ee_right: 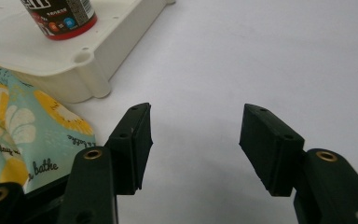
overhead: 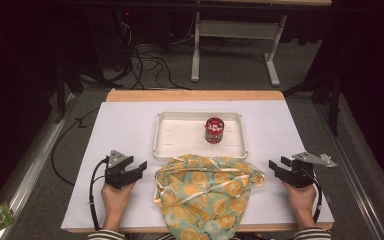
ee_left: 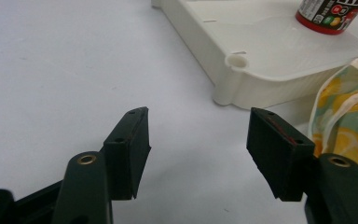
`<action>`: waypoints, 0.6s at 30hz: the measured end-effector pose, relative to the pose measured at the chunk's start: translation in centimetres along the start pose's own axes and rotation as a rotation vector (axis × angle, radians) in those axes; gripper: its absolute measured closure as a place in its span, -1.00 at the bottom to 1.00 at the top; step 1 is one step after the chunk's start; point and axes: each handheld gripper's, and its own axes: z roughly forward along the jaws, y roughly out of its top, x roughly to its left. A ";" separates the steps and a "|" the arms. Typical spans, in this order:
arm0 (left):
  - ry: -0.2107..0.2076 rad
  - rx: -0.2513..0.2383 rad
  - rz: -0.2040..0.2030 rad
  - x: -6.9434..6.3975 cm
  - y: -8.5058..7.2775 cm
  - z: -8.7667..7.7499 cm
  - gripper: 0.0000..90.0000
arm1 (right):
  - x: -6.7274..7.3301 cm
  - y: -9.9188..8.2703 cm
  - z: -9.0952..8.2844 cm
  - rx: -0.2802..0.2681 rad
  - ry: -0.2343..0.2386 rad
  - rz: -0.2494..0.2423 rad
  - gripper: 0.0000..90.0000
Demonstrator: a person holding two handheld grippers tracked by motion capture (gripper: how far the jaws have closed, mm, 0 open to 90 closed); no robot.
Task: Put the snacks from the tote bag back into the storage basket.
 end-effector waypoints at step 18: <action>0.019 0.028 0.021 -0.3 -0.3 0.5 -0.12 | 0.0 -0.3 0.9 0.040 -0.022 0.009 -0.04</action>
